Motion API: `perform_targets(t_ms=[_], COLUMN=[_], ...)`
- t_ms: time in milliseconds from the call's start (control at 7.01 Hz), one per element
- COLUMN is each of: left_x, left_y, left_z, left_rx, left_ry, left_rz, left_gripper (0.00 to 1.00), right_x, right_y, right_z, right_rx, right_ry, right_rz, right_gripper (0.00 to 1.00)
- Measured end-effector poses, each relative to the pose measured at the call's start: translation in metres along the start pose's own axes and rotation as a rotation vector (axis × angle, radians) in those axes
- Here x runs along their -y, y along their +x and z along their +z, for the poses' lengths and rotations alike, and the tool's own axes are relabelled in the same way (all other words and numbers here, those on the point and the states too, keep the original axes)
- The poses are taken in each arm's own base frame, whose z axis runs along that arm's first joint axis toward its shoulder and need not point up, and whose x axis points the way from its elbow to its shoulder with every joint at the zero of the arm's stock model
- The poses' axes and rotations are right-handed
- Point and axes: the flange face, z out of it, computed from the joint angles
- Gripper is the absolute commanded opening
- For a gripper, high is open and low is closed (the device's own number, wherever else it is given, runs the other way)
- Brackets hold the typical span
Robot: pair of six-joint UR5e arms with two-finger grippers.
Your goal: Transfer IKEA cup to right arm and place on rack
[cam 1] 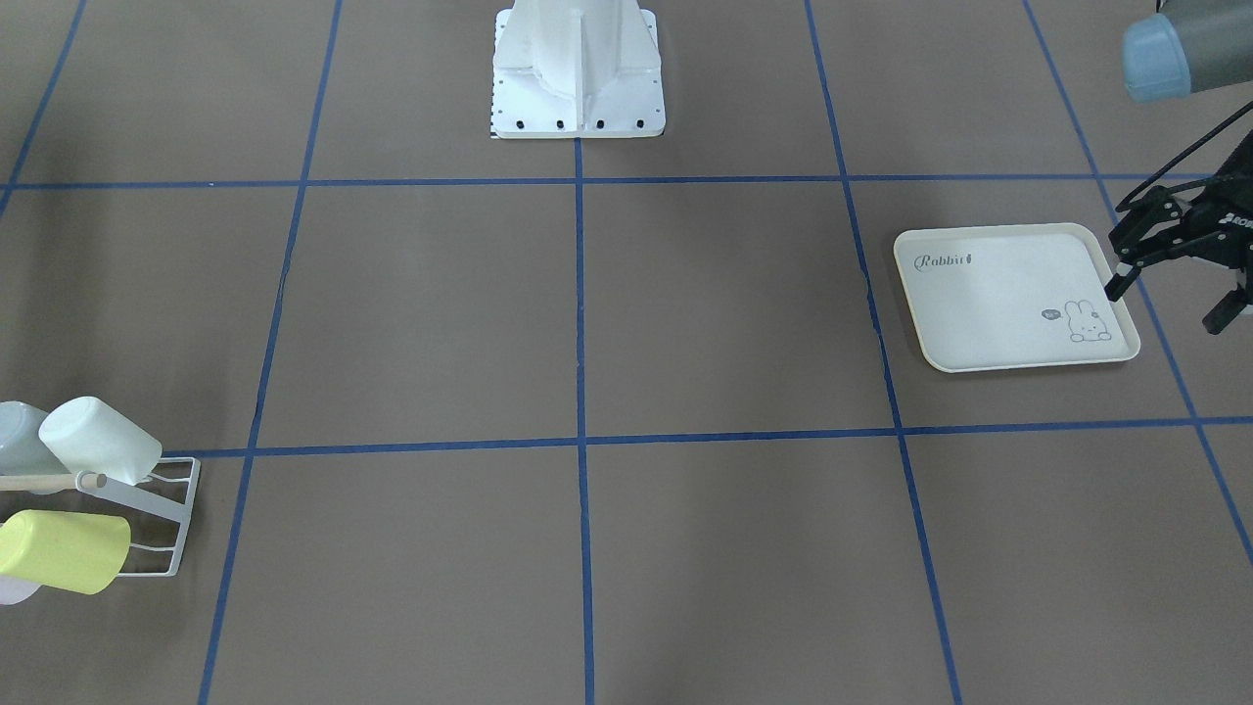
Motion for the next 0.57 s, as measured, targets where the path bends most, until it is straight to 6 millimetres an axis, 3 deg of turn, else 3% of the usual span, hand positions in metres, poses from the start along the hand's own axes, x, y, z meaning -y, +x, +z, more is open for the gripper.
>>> perform_targets(t_ms=[285, 571], left_x=[-0.011, -0.040], left_y=[-0.061, -0.148], left_z=[-0.011, -0.014], left_rx=[0.109, 0.160], left_ry=[-0.126, -0.206], left_rz=[-0.068, -0.015], left_gripper=[1.00, 1.00], right_x=[-0.009, -0.009], right_y=[0.006, 0.007], right_z=[0.006, 0.007], right_rx=[0.023, 0.025], right_ry=[-0.018, -0.017], right_rz=[0.030, 0.032], right_gripper=[1.00, 1.00])
